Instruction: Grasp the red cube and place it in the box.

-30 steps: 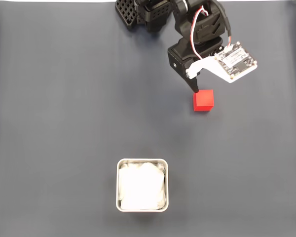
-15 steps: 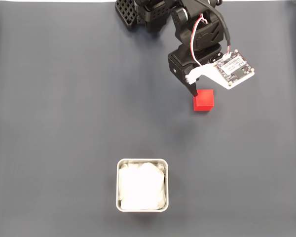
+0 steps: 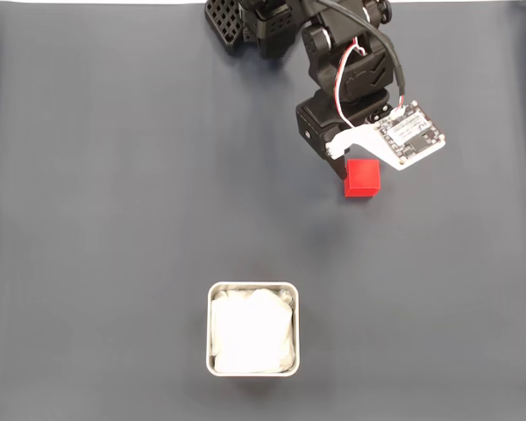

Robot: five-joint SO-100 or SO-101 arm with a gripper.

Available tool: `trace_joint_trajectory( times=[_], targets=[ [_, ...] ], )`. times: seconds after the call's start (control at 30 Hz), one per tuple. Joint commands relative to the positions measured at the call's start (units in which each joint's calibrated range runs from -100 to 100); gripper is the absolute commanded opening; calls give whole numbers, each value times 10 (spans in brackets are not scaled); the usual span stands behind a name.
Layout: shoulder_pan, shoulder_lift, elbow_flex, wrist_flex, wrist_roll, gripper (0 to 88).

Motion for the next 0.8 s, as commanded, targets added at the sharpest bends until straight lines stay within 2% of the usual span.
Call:
trace_joint_trajectory(
  times=[0.0, 0.77],
  targets=[
    [8, 5, -4, -19, -1, 325],
    [-9, 49, -18, -55, -5, 325]
  ],
)
